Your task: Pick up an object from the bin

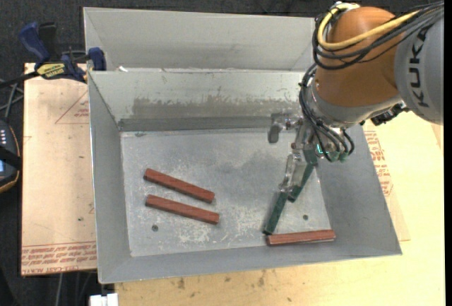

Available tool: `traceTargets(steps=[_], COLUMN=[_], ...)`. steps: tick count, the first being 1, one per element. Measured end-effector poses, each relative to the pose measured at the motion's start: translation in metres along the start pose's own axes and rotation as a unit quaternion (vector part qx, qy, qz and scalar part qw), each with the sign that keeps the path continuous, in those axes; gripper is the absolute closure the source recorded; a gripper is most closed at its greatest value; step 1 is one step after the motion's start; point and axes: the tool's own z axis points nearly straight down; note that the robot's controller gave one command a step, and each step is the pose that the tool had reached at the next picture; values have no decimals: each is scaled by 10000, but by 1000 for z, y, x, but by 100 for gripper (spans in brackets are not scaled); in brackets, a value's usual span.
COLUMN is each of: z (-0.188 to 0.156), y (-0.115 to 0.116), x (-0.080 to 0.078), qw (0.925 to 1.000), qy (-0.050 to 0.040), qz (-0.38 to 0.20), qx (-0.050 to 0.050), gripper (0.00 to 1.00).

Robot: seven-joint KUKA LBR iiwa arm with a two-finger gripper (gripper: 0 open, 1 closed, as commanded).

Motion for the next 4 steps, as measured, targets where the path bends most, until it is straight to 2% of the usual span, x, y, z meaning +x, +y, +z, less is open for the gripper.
traceTargets(steps=[1, 2, 3, 4], z=[56, 92, 123, 154], y=[-17, -57, -62, -69], x=[23, 31, 46, 45], qw=[9997, 9995, 9936, 9683], qy=[-24, 16, 1, -28], qz=[-229, -315, -1132, -2499], qx=[1, -6, 7, 7], gripper=[0, 0, 0, 100])
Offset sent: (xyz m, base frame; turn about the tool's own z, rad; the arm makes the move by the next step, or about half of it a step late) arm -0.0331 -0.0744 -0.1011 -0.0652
